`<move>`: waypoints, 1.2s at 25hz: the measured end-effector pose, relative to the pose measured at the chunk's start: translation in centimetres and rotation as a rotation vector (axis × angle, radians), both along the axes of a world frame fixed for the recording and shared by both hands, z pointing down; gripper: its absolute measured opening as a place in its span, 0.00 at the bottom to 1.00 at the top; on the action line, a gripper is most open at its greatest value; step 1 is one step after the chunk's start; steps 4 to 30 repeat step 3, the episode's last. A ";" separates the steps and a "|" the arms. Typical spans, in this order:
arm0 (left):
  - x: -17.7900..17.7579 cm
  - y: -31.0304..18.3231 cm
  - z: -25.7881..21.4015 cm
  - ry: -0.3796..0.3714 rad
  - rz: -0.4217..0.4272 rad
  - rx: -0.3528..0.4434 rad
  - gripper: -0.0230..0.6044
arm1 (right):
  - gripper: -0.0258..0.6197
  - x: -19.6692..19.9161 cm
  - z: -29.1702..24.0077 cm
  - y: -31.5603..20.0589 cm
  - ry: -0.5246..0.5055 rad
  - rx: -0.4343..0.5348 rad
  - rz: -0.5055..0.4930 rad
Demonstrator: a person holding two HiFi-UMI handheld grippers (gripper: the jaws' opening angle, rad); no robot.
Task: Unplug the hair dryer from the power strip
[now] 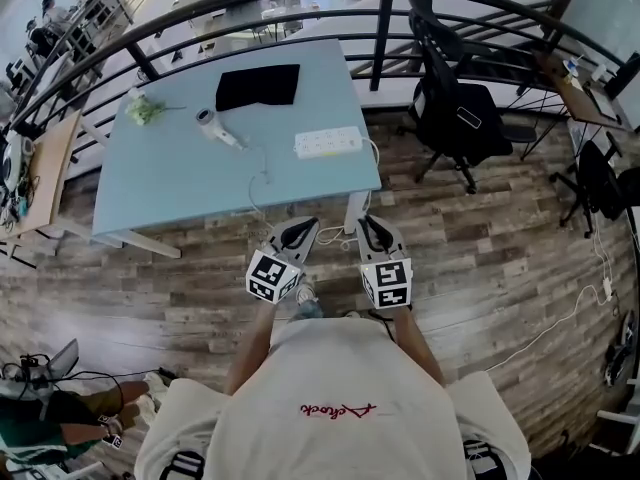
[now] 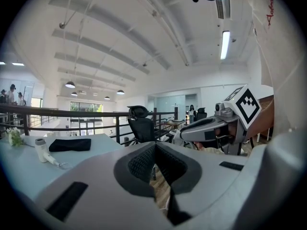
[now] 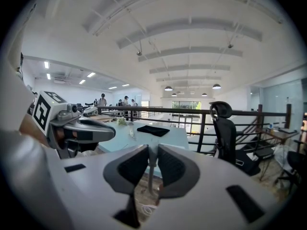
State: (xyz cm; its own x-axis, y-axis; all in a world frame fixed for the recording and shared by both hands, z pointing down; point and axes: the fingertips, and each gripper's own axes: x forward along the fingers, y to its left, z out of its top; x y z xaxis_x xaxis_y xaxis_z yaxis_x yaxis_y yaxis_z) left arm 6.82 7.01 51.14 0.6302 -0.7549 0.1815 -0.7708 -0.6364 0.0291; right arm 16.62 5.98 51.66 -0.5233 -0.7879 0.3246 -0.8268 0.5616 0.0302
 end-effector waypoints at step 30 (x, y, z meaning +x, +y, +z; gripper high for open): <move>0.0 0.4 0.1 -0.001 -0.002 0.000 0.05 | 0.15 0.0 0.1 0.4 0.001 -0.002 -0.002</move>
